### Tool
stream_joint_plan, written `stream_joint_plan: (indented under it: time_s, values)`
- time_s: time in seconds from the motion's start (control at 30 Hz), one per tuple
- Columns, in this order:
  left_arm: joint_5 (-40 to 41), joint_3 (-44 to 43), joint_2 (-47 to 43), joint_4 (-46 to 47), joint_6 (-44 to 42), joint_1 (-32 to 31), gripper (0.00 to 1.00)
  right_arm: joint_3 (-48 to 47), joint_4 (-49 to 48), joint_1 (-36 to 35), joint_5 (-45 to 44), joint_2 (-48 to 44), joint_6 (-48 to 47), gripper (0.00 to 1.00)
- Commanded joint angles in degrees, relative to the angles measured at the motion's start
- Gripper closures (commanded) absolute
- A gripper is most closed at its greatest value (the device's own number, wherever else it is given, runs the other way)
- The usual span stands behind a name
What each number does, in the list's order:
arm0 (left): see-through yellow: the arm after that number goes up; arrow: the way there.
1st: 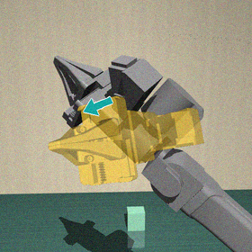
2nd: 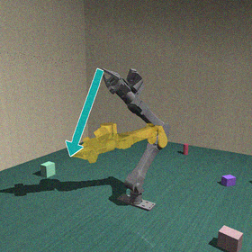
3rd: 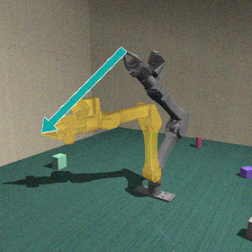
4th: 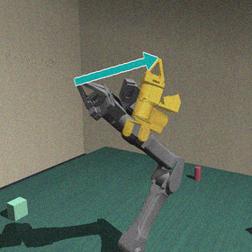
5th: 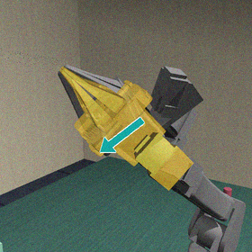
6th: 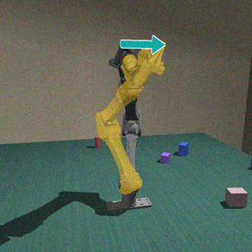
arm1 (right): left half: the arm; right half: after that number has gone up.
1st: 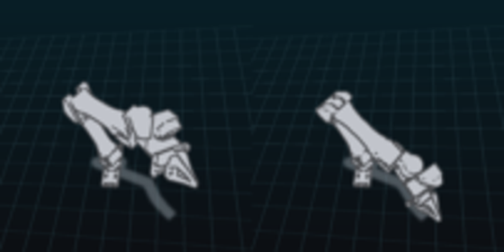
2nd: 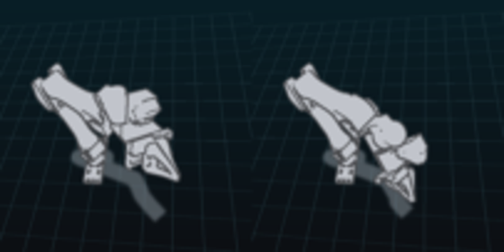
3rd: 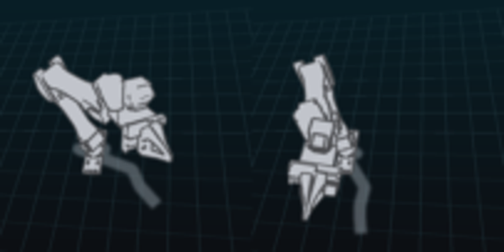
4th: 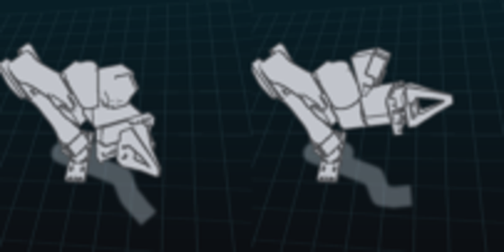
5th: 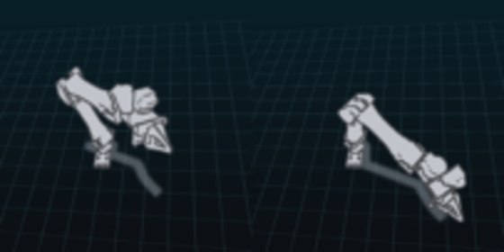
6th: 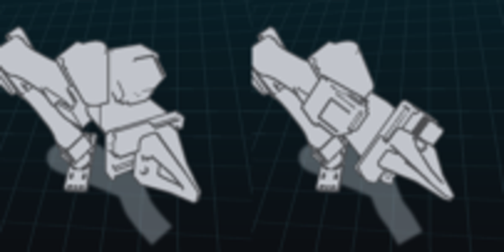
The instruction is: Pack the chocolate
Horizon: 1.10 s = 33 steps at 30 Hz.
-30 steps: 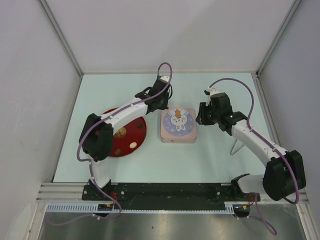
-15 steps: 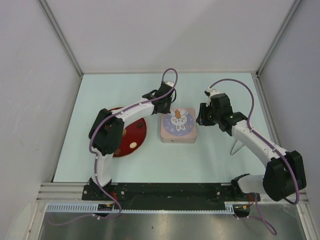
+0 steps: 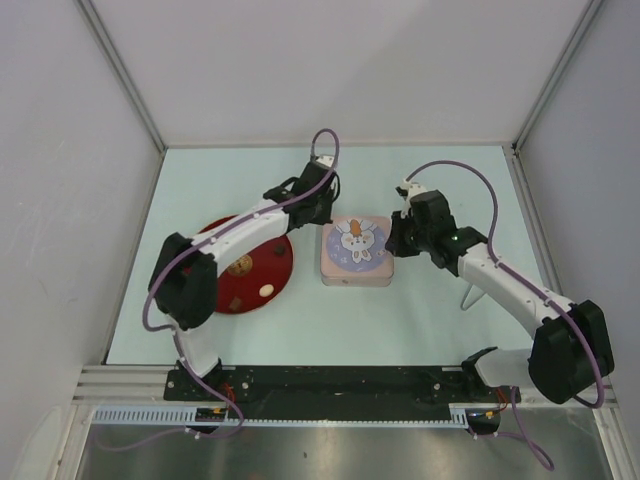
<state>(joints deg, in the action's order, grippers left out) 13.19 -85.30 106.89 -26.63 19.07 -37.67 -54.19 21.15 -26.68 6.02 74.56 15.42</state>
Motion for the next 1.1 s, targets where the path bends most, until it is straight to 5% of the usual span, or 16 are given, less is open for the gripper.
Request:
stream_joint_plan:
  time_s: [0.0,0.4,0.63,0.83,1.07]
  values:
    - [-1.9,4.2,-10.3,3.2,1.1,-0.3,0.99,0.9,-1.2,-2.1,0.5,0.8,1.5,0.89]
    - [-4.0,18.7,-22.8,5.5,4.0,-0.5,0.98,7.2,-0.9,-2.9,-0.4,6.1,4.3,0.97]
    - [-3.7,24.3,-28.9,6.0,5.4,-0.6,0.98,6.7,-2.2,-1.1,0.0,0.7,4.4,0.96]
    - [0.8,28.0,-37.6,6.6,6.3,-0.2,0.89,6.4,-1.8,3.6,-2.1,-9.5,3.8,0.81]
    - [5.5,29.7,-48.4,5.5,6.4,4.3,0.65,4.1,2.6,15.8,-4.5,-20.1,1.5,0.55]
